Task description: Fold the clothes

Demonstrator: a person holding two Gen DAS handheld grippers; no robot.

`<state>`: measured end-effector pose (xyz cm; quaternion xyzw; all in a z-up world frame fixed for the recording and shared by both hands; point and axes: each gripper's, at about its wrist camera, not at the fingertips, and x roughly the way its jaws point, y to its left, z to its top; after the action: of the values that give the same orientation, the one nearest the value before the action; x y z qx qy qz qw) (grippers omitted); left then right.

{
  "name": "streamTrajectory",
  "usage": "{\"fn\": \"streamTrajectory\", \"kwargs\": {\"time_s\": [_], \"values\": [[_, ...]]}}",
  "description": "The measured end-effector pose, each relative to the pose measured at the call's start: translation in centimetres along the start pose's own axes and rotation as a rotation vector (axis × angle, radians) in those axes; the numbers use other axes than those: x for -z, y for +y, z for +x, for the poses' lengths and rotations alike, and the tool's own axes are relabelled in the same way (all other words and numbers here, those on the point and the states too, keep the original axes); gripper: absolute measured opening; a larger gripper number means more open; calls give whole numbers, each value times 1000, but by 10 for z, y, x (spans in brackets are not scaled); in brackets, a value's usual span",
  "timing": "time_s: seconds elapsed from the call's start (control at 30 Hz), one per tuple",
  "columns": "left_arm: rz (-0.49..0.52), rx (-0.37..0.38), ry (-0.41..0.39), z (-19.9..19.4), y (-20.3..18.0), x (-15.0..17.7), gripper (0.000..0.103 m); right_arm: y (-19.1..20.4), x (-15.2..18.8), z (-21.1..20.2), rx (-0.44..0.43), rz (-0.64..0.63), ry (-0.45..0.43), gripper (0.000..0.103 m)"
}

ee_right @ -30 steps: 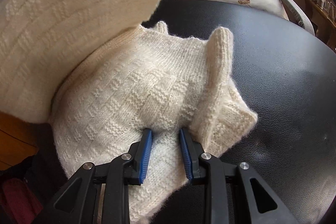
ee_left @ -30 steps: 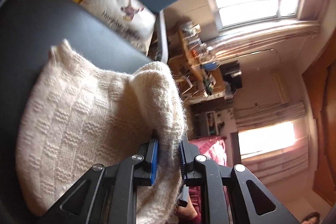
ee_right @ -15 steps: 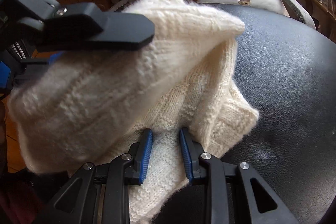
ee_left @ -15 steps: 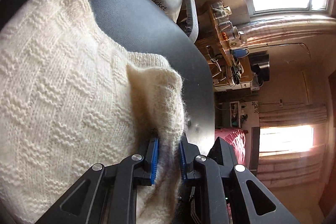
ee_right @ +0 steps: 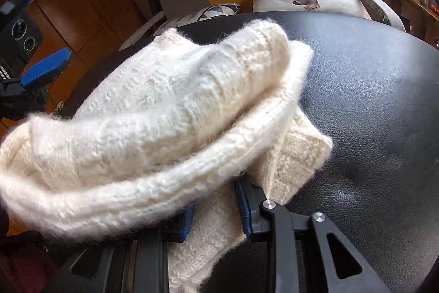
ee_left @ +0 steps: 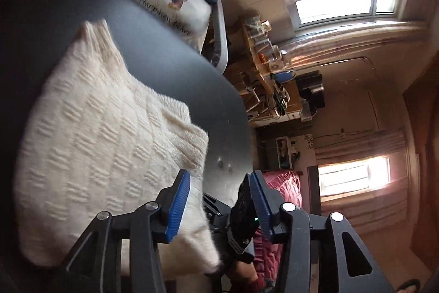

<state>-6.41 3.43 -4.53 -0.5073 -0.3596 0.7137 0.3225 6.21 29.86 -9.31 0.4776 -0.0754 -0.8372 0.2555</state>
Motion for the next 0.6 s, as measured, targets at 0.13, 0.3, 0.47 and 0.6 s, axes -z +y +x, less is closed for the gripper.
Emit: {"fn": "streamTrajectory", "kwargs": {"time_s": [0.13,0.3,0.47,0.6], "values": [[102,-145,-85,-43,27,5,50,-14,-21,-25,32,-7,-20,28],[182,-246,-90,-59,69,19,50,1,-4,-101,19,-78,-84,30],[182,-231,-72,-50,89,25,50,70,-49,-85,-106,-258,-65,40],[236,-203,-89,-49,76,20,50,97,-72,-41,-123,-374,106,42]]}}
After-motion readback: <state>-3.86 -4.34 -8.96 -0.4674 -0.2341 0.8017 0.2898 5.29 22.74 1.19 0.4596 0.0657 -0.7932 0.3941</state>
